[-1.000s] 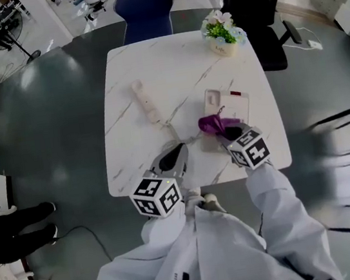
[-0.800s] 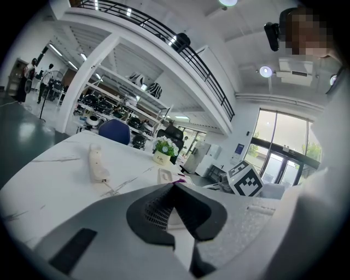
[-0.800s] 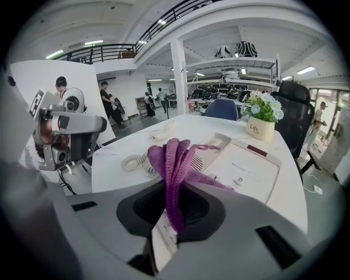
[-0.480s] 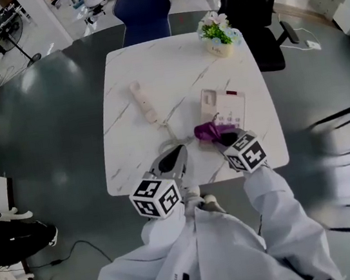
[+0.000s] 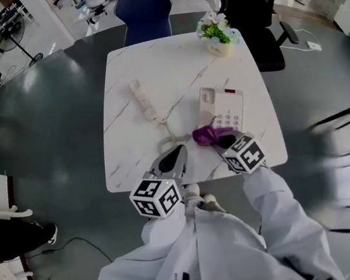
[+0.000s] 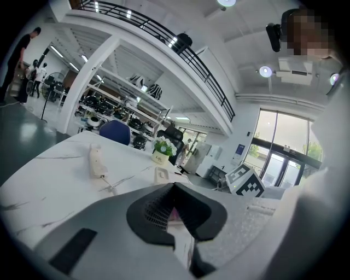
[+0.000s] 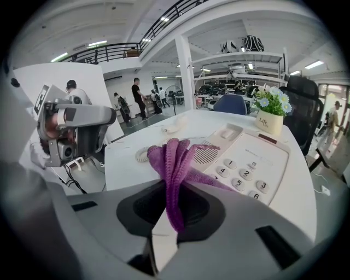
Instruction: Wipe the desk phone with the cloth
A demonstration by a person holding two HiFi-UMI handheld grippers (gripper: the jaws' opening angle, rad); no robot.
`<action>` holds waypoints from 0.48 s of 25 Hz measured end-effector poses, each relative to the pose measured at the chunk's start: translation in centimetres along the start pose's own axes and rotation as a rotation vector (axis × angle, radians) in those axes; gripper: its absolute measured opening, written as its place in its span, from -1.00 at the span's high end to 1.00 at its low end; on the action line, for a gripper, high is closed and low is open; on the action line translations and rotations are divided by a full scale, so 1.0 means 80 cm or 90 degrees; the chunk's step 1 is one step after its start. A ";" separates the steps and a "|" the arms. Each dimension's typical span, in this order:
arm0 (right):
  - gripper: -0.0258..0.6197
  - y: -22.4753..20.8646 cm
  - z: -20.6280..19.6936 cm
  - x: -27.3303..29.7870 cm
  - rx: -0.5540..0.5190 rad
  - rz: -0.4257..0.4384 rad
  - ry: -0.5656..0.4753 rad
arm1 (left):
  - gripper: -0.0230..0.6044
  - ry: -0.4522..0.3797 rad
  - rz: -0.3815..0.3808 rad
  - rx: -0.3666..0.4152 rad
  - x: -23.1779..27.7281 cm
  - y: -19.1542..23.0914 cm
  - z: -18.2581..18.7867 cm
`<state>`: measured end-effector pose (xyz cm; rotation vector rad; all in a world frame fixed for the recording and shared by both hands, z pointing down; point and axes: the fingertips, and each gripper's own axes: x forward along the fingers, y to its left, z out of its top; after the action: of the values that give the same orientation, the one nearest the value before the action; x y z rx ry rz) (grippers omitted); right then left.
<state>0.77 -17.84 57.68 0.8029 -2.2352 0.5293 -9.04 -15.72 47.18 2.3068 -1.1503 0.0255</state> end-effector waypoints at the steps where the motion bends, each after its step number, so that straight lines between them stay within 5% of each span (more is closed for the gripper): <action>1: 0.80 0.001 -0.001 0.000 0.000 0.001 0.001 | 0.94 -0.001 0.001 0.000 -0.001 0.000 -0.001; 12: 0.80 0.015 -0.011 -0.004 -0.004 0.020 0.009 | 0.94 -0.009 0.006 0.003 -0.007 -0.009 0.000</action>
<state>0.54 -16.34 57.87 0.7601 -2.2384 0.5418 -8.91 -14.97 46.67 2.3101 -1.1686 0.0158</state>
